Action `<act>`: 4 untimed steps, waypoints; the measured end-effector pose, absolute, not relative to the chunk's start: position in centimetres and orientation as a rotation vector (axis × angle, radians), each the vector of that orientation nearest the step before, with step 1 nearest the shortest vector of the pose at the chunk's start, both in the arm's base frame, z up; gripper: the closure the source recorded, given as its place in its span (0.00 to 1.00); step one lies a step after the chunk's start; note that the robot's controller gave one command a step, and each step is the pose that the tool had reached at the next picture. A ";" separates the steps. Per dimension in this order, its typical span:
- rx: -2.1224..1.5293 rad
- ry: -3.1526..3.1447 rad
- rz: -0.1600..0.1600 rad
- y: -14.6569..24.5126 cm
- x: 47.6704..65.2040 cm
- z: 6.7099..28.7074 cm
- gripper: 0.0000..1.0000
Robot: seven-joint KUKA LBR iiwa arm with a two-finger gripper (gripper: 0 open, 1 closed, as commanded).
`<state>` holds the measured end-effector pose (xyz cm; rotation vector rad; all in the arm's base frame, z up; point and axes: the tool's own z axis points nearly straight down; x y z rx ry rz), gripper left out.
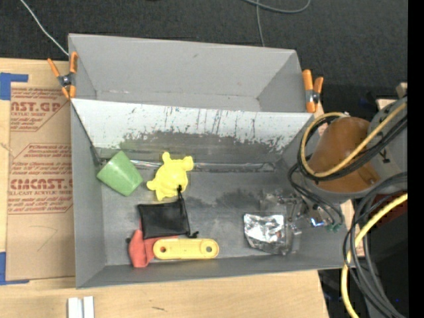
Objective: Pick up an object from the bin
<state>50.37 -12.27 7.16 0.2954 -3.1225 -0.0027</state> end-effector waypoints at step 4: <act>0.507 -3.108 0.004 -11.3 49.2 23.1 1.00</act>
Offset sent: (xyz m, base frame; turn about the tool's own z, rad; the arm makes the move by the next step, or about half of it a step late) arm 0.0000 0.0000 0.0000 0.0000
